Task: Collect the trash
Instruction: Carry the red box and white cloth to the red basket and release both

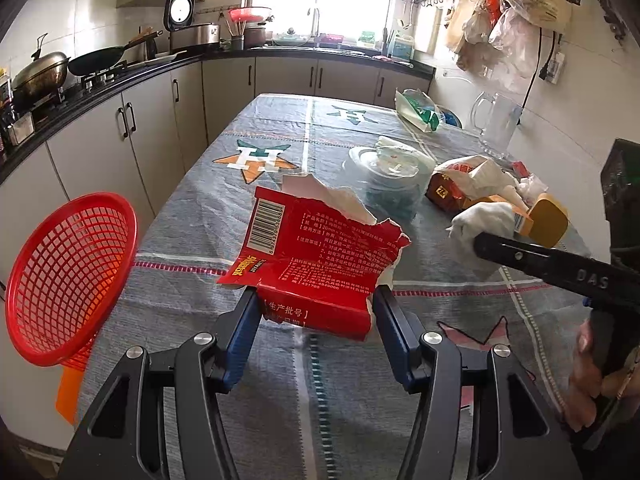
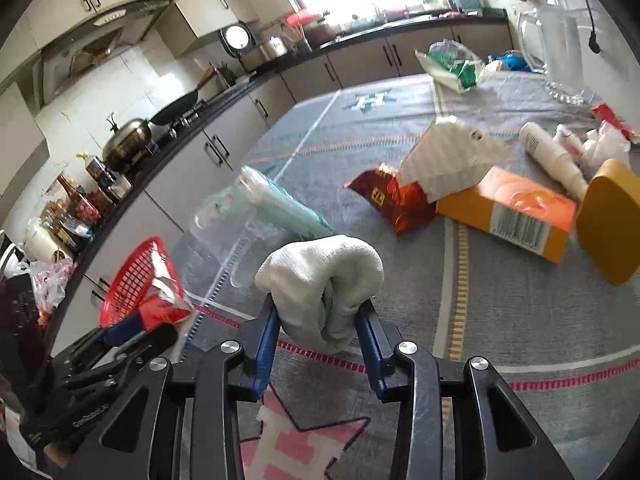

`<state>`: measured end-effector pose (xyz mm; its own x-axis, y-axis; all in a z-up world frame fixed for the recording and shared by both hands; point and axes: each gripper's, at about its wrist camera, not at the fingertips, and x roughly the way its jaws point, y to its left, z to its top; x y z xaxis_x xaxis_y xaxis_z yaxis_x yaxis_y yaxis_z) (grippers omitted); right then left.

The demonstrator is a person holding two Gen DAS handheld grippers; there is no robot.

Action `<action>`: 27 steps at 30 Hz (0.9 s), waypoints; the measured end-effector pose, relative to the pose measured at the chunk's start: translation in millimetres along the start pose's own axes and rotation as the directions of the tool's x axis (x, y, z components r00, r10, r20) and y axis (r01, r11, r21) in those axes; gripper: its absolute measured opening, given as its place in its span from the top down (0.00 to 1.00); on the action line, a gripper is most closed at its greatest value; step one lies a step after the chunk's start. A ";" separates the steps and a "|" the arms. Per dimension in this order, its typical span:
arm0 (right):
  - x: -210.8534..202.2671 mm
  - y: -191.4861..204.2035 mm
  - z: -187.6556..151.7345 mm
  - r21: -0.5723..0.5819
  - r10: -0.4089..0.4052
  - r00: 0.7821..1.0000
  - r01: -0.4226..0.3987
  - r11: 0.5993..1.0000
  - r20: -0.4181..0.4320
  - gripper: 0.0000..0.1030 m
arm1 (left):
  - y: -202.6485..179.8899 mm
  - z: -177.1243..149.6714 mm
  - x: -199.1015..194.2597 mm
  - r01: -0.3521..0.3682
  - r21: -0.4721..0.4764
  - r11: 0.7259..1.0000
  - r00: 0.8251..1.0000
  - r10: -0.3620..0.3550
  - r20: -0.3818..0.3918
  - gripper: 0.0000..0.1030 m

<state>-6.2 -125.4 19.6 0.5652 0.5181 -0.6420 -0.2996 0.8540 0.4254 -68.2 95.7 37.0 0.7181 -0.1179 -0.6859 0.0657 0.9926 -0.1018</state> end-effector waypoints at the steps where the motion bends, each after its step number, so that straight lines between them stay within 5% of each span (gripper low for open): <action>1: -3.6 2.0 -0.4 -0.002 0.003 1.000 -0.003 1.000 0.006 0.60 | -0.9 0.2 -0.3 0.001 0.002 1.000 1.000 -0.001 0.002 0.45; 27: -12.5 5.8 -4.5 0.013 0.026 1.000 -0.026 1.000 -0.006 0.60 | -5.9 -3.6 -4.4 -0.006 0.017 1.000 1.000 0.006 0.003 0.45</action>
<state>-18.5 -126.7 27.3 0.5522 0.5406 -0.6347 -0.3041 0.8394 0.4504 -74.2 90.3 38.0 0.7205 -0.1117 -0.6844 0.0732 0.9937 -0.0851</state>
